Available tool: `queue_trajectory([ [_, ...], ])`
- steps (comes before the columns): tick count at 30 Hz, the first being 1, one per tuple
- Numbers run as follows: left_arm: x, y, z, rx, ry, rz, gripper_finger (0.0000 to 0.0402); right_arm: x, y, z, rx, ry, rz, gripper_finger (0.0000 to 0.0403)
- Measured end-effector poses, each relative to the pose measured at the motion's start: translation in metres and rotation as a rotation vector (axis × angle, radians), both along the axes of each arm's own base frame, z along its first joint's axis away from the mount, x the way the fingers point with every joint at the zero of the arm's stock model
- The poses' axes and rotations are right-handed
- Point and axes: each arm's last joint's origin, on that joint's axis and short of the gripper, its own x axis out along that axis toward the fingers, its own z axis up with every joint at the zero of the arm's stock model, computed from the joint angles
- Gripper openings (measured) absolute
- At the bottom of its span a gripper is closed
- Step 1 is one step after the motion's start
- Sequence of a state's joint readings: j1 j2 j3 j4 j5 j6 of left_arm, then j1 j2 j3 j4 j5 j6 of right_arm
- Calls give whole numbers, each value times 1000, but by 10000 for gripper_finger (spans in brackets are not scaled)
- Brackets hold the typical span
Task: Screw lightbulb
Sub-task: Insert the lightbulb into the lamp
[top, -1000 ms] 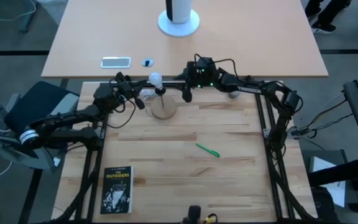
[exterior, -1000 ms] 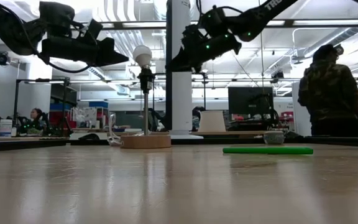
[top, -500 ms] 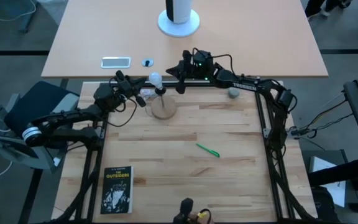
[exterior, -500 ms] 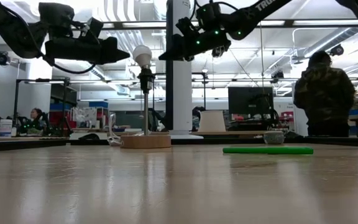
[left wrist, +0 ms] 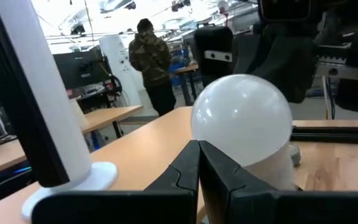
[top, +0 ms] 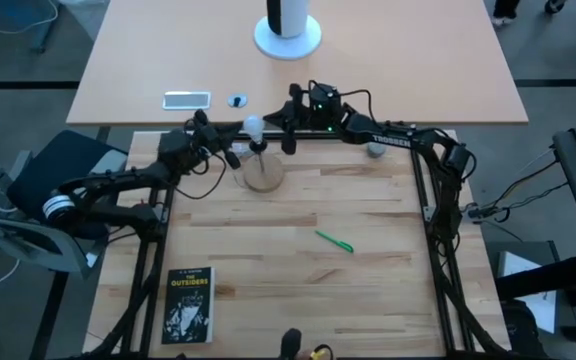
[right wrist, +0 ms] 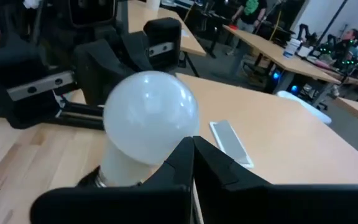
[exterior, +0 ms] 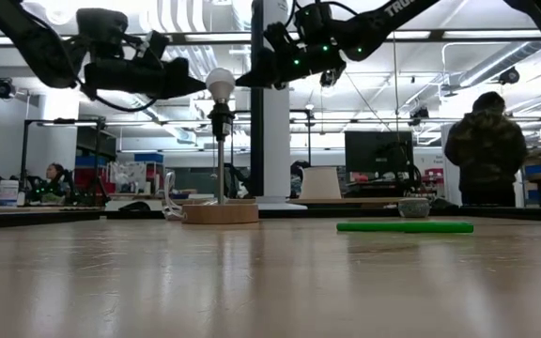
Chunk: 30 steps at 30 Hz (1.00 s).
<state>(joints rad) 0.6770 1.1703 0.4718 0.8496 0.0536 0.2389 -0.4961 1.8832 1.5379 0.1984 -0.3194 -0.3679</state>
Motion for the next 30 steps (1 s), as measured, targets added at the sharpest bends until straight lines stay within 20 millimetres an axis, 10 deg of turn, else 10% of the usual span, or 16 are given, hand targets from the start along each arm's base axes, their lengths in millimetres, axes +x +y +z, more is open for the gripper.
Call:
queue_trajectory([
  [30, -15, -22, 20, -71, 49, -45, 0, -9, 3, 1, 66, 101, -137, 2],
])
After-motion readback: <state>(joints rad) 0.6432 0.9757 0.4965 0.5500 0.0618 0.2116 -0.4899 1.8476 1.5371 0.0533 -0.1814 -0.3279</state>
